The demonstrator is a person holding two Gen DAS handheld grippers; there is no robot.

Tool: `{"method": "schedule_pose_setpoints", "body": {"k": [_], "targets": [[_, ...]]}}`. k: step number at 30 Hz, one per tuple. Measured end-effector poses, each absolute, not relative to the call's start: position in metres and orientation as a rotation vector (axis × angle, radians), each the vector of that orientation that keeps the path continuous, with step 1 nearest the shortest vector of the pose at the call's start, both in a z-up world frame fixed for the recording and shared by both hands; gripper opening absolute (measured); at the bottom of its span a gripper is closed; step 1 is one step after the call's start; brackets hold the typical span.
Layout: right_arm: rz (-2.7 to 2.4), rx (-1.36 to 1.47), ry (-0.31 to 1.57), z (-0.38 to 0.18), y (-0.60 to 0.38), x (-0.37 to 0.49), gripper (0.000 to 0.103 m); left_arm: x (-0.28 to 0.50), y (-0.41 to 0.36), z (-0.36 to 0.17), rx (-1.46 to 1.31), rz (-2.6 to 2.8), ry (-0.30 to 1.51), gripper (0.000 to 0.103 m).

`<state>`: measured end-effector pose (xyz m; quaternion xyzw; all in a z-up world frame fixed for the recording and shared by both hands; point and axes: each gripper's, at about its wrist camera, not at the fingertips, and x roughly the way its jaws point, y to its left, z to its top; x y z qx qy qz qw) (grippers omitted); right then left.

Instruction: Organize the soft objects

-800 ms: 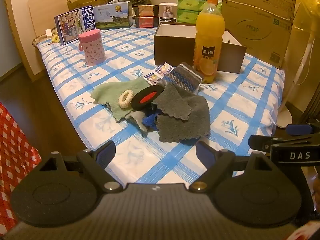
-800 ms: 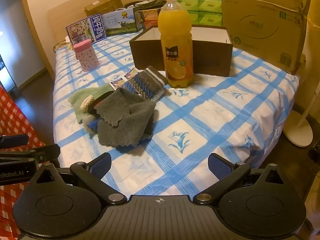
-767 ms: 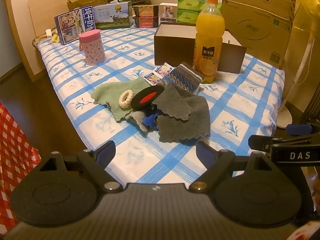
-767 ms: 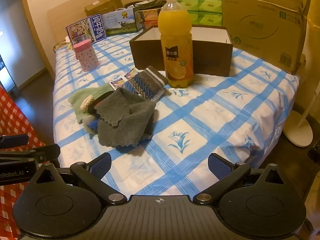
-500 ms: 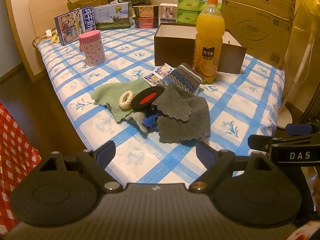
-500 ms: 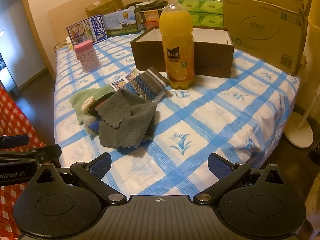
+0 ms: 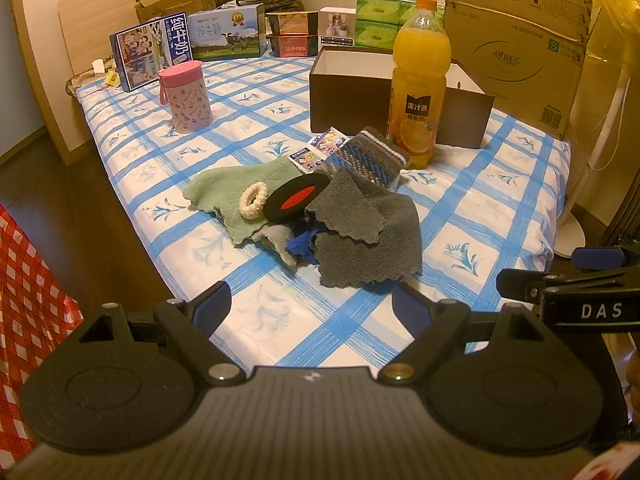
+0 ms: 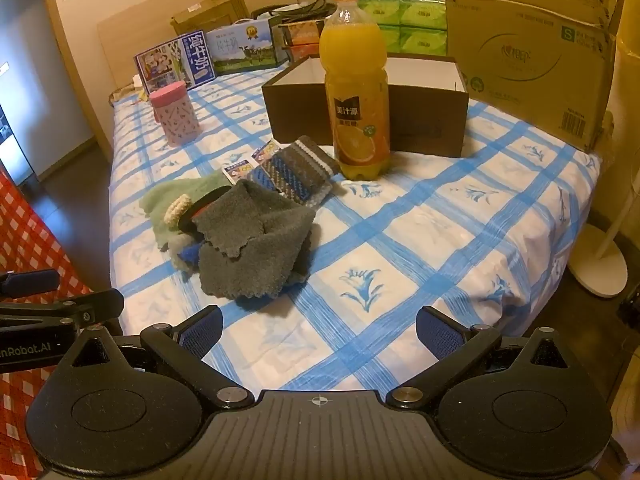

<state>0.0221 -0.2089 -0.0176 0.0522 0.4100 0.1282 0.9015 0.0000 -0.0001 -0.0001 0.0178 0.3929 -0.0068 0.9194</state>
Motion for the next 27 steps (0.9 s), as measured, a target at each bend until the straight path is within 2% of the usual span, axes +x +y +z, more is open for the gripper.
{"method": "schedule_pose_setpoints", "body": {"k": [27], "targets": [[0.267,0.111,0.847,-0.0161,-0.2091,0.0246,0.103,0.0,0.0,0.0,0.037,-0.013,0.807,0.086]]}}
